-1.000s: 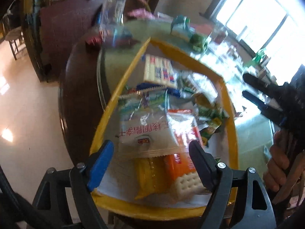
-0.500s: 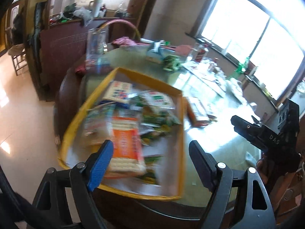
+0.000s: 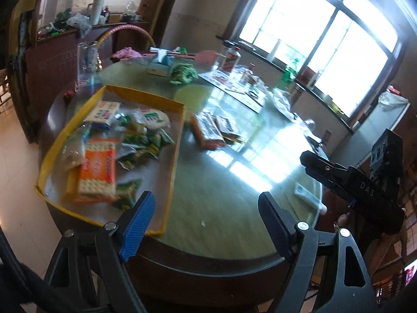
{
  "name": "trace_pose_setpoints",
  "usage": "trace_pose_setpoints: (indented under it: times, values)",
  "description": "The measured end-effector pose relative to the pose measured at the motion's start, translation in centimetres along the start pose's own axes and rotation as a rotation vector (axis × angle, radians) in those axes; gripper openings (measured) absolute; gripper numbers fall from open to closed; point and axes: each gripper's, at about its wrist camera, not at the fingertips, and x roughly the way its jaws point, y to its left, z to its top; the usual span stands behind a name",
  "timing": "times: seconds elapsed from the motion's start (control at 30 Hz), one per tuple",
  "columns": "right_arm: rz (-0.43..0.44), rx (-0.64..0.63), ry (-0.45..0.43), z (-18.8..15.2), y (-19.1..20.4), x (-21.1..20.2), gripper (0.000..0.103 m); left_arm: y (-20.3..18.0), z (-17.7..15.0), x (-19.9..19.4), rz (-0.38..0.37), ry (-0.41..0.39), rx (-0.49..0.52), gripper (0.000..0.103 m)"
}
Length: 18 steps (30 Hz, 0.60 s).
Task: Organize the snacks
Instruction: 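Move both grippers away from the tray toward the two cracker packs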
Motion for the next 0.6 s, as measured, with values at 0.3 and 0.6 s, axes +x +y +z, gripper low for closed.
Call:
trace_pose_setpoints:
  times: [0.3, 0.6]
  values:
    - [-0.024, 0.017, -0.009, -1.9, -2.0, -3.2, 0.079, -2.0, -3.0, -1.6, -0.016, 0.013, 0.042, 0.081]
    - [-0.049, 0.038, 0.027, -2.8, -2.7, -2.8, 0.079, -1.7, -3.6, -2.0, -0.013, 0.012, 0.037, 0.081]
